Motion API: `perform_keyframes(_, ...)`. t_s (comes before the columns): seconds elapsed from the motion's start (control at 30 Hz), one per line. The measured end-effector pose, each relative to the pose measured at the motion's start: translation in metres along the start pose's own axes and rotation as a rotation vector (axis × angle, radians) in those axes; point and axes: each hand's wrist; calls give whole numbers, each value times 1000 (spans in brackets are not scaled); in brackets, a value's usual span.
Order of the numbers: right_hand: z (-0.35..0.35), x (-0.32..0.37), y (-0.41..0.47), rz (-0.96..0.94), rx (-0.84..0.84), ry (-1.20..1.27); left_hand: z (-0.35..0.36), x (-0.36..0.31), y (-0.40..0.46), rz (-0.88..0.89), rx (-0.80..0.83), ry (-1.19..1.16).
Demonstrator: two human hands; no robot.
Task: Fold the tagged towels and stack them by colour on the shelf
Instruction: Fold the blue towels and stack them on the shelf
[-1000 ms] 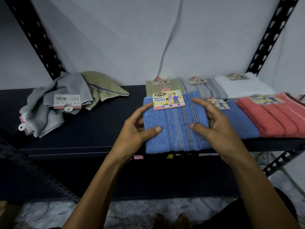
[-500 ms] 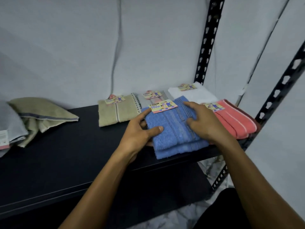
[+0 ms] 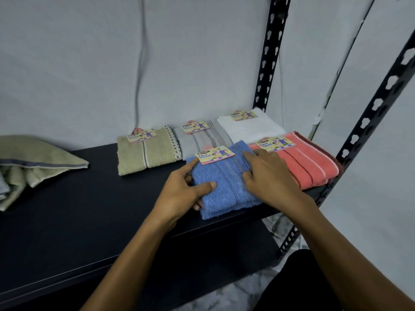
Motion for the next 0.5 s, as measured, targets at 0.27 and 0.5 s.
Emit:
perform_keyframes(0.27,-2,5,17,-31,-206,-54,-11,-5,4,25,-82,-21)
perform_keyframes(0.5,11,30,29,-151,160,126,-55,5,23,212,-302,453)
Point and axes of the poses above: each hand's wrist, its own y-axis towards the middle knuckle, its own z-axis out of the palm, x = y × z, and after that the axes turned 14 degrees about -x, right-handed
